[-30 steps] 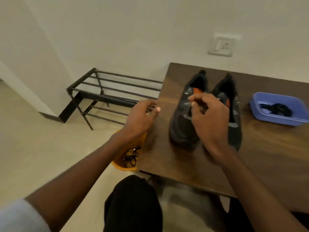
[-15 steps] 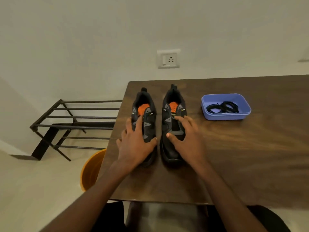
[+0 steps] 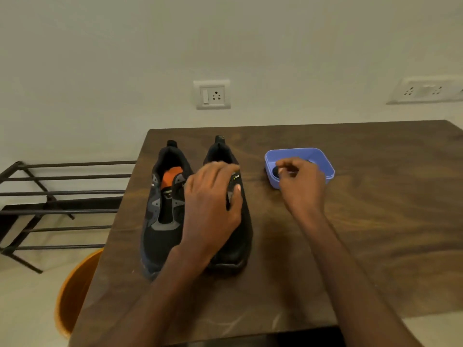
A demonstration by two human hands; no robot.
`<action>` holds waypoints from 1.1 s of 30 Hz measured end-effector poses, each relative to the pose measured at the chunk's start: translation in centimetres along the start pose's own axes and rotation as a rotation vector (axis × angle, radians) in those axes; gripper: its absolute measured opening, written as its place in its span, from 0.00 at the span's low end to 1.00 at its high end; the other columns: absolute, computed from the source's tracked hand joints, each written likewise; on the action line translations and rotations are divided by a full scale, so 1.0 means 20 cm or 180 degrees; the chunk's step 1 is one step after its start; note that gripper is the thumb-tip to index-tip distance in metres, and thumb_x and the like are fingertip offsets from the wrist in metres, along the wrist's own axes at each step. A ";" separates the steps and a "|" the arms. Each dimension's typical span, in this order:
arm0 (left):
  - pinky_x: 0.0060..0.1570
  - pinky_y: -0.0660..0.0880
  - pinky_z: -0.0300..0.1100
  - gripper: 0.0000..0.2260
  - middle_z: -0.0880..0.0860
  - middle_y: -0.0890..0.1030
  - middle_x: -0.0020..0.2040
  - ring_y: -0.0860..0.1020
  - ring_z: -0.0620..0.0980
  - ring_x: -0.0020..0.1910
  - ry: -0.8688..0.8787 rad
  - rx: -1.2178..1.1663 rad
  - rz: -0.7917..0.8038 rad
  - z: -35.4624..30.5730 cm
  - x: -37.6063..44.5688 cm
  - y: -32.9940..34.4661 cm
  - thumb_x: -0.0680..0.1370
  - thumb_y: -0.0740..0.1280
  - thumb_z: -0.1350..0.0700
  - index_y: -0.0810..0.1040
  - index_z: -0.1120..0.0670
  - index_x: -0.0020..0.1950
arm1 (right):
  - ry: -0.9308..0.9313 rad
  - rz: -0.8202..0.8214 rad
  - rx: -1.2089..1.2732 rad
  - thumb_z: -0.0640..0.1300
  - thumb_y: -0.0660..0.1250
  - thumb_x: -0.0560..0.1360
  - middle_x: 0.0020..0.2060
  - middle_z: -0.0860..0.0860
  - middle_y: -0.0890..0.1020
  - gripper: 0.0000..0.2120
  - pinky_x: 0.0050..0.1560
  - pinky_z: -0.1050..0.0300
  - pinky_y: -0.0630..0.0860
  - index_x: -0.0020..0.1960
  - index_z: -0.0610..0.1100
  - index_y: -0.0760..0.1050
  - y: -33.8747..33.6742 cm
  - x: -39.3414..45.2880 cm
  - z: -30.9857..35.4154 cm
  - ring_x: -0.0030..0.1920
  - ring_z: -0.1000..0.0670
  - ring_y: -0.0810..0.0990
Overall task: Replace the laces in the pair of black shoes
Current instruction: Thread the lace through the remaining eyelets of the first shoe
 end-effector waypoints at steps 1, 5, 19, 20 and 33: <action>0.77 0.62 0.54 0.18 0.48 0.75 0.71 0.69 0.47 0.74 0.0084 0.0071 0.0118 0.00 0.00 0.04 0.81 0.66 0.49 0.74 0.48 0.72 | -0.0018 -0.0045 -0.0212 0.39 0.65 0.81 0.51 0.54 0.86 0.11 0.47 0.61 0.73 0.58 0.47 0.85 -0.02 0.09 -0.03 0.47 0.55 0.82; 0.79 0.56 0.54 0.16 0.46 0.76 0.70 0.69 0.47 0.73 0.0003 0.0286 0.0508 0.02 0.02 0.11 0.82 0.65 0.47 0.77 0.46 0.69 | -0.0103 0.0266 -0.1530 0.36 0.67 0.74 0.46 0.43 0.86 0.09 0.46 0.51 0.81 0.51 0.40 0.85 -0.03 0.48 -0.17 0.46 0.41 0.84; 0.79 0.52 0.52 0.18 0.50 0.71 0.74 0.65 0.50 0.77 0.0160 0.0137 0.0440 0.05 -0.01 0.12 0.81 0.67 0.49 0.76 0.49 0.71 | -0.0141 0.0971 -0.2667 0.40 0.72 0.75 0.37 0.42 0.78 0.07 0.37 0.53 0.72 0.42 0.37 0.78 -0.02 0.70 -0.25 0.39 0.40 0.78; 0.79 0.53 0.53 0.18 0.50 0.71 0.74 0.65 0.49 0.77 0.0168 0.0075 0.0374 0.04 0.00 0.11 0.81 0.67 0.49 0.76 0.49 0.71 | -0.0163 0.0772 -0.2520 0.41 0.72 0.75 0.36 0.42 0.78 0.07 0.35 0.54 0.71 0.42 0.37 0.79 -0.07 0.70 -0.22 0.38 0.40 0.78; 0.78 0.65 0.46 0.41 0.47 0.67 0.79 0.65 0.41 0.78 -0.0511 -0.2054 0.0210 -0.02 -0.01 -0.12 0.78 0.75 0.55 0.53 0.50 0.84 | 0.0013 0.2719 0.2024 0.39 0.70 0.76 0.47 0.43 0.86 0.09 0.47 0.55 0.81 0.55 0.39 0.83 -0.24 -0.21 0.50 0.48 0.48 0.85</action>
Point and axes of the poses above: each hand's wrist, its own x-axis towards the middle knuckle, its own y-axis out of the palm, z = x × y, the point moved 5 cm from there along x, towards the middle knuckle
